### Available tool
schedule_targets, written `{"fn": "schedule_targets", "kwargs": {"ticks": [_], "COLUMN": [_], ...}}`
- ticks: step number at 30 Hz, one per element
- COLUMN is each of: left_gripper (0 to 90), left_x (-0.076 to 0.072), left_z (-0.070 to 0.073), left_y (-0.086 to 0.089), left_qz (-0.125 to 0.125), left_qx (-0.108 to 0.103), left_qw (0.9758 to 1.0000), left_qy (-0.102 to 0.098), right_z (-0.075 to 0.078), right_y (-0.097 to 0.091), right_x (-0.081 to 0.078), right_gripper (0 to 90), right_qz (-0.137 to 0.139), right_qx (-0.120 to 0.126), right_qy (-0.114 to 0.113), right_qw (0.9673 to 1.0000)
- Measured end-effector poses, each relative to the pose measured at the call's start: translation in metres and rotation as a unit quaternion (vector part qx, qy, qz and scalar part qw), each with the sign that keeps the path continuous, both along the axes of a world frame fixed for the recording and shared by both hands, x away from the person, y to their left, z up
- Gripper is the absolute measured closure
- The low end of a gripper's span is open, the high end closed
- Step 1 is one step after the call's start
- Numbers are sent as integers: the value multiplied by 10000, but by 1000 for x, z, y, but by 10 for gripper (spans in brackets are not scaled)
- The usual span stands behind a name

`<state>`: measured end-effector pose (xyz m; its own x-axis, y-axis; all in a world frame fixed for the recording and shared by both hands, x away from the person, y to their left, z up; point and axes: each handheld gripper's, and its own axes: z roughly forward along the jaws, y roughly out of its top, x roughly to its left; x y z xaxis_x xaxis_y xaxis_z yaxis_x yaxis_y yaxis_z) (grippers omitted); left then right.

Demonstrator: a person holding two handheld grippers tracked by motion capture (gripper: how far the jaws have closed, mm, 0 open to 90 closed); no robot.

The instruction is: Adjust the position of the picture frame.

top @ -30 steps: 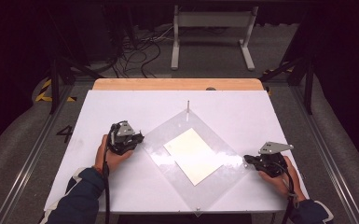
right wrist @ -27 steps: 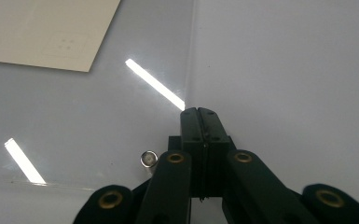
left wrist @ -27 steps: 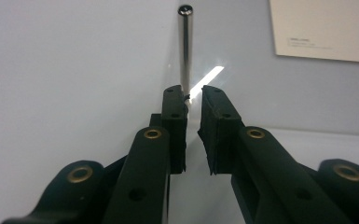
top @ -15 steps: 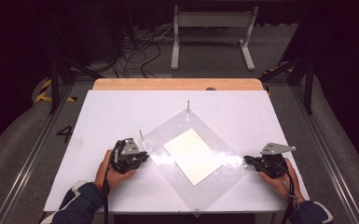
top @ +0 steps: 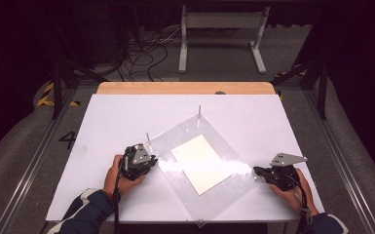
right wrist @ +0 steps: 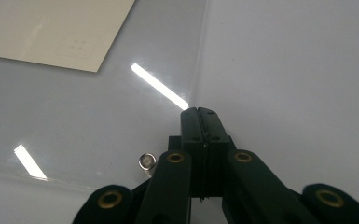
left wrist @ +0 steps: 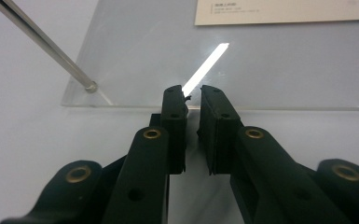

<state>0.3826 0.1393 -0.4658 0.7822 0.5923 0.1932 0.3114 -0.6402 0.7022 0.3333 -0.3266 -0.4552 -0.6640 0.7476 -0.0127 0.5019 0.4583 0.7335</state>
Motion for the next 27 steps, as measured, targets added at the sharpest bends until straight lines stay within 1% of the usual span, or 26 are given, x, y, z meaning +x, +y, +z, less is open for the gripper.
{"fn": "schedule_targets", "kwargs": {"ticks": [2, 3, 4, 6, 7, 8, 10, 11, 12, 14, 15, 17, 19, 20, 24, 26, 27], "left_gripper": [816, 810, 799, 802, 813, 813, 821, 835, 851, 853, 852, 860, 863, 864, 866, 851, 841], "left_x": [6, 11, 11, 17, 20, 22, 27, 29, 32, 38, 40, 43, 47, 49, 56, 60, 61], "left_z": [-1, 0, 0, 1, 1, 1, 0, 0, 0, 1, 1, 0, 1, 1, 1, 1, 0], "left_y": [0, 1, 1, 0, 0, 1, 2, 2, 2, 5, 6, 7, 6, 7, 8, 10, 11], "left_qz": [-3, -8, -8, 37, 57, 86, 89, 122, 165, 170, 180, 184, 193, 229, 285, 314, 354], "left_qx": [-24, 0, 0, 124, 148, 137, 234, 202, 125, 33, 11, -30, 3, -23, -92, -115, -205], "left_qw": [10000, 10000, 10000, 9999, 9998, 9998, 9994, 9995, 9997, 9998, 9998, 9998, 9998, 9997, 9995, 9994, 9991], "left_qy": [-12, 10, 10, -80, -105, -118, -236, -192, -103, 10, 10, 46, 49, 81, 99, 108, 147], "right_z": [0, -1, -1, -1, -1, -1, -1, -1, -1, -1, -1, -1, -1, -1, -1, 0, 0], "right_y": [4, 7, 7, 12, 17, 17, 20, 23, 25, 28, 30, 33, 36, 37, 44, 47, 48], "right_x": [-4, -8, -8, -13, -18, -18, -22, -24, -26, -29, -31, -33, -35, -36, -41, -43, -43], "right_gripper": [900, 900, 900, 900, 900, 900, 900, 900, 900, 900, 900, 900, 900, 900, 900, 900, 900], "right_qz": [10, -7, -7, -56, -66, -66, -35, -15, 21, 48, 76, 113, 155, 191, 400, 587, 719], "right_qx": [-6, -28, -28, -52, -182, -182, -182, -195, -208, -219, -261, -269, -275, -266, -263, -231, -193], "right_qy": [-30, -42, -42, -90, -183, -183, -185, -193, -198, -192, -214, -219, -215, -205, -182, -80, -21], "right_qw": [10000, 10000, 10000, 9999, 9996, 9996, 9997, 9996, 9996, 9996, 9994, 9993, 9993, 9993, 9987, 9980, 9972]}}
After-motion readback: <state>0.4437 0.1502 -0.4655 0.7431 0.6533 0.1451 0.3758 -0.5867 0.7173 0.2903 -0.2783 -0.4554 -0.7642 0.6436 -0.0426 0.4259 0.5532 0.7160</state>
